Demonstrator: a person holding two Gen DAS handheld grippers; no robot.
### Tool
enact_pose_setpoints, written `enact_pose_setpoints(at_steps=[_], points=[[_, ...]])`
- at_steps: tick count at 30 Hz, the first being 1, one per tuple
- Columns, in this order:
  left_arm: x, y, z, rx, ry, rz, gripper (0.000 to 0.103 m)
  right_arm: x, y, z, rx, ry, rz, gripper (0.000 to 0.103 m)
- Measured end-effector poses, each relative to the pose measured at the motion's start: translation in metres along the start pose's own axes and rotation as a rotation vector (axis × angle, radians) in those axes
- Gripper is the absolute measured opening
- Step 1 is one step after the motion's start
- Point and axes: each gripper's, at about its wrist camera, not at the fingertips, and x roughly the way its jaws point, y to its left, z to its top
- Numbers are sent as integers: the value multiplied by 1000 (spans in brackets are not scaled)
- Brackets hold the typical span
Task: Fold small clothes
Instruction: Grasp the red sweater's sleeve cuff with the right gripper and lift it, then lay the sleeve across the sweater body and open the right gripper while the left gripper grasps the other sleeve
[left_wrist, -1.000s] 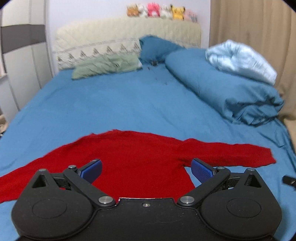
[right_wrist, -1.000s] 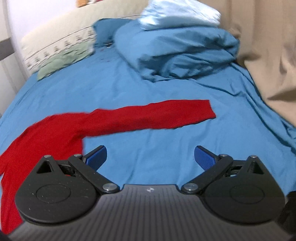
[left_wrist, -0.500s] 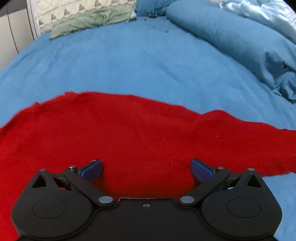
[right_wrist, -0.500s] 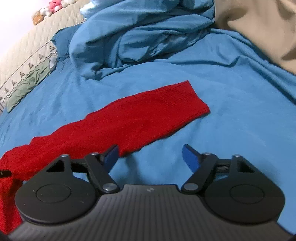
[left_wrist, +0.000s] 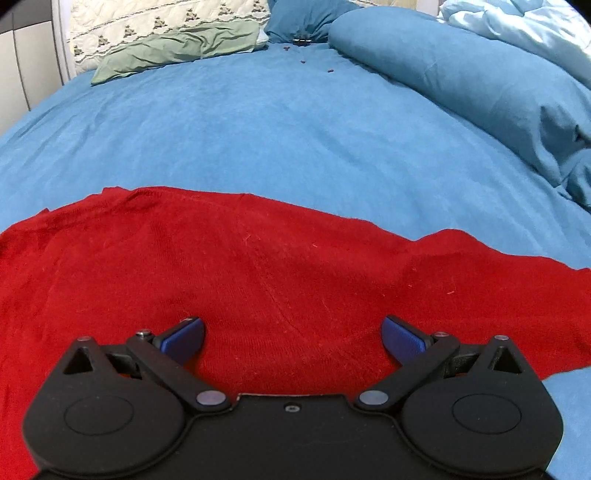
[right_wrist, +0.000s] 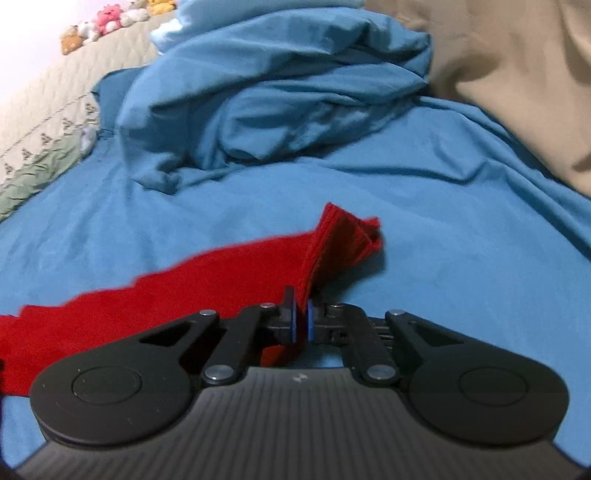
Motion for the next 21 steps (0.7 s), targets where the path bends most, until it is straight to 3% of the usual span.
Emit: enact_pose_setpoints(at_steps=[2, 6, 10, 13, 17, 21], points=[[-8, 7, 1, -2, -5, -27, 103, -11, 11, 12, -2, -8, 42, 20], [-34, 27, 13, 13, -19, -7, 103, -35, 54, 40, -49, -44, 172, 20], [-75, 69, 29, -19, -55, -60, 103, -60, 123, 67, -80, -84, 349, 20], [-99, 109, 32, -29, -58, -58, 103, -80, 194, 72, -109, -107, 507, 20], [-115, 160, 15, -18, -70, -7, 103, -90, 301, 46, -148, -26, 756, 20], [-116, 211, -13, -51, -51, -10, 103, -78, 398, -27, -248, 112, 899, 20]])
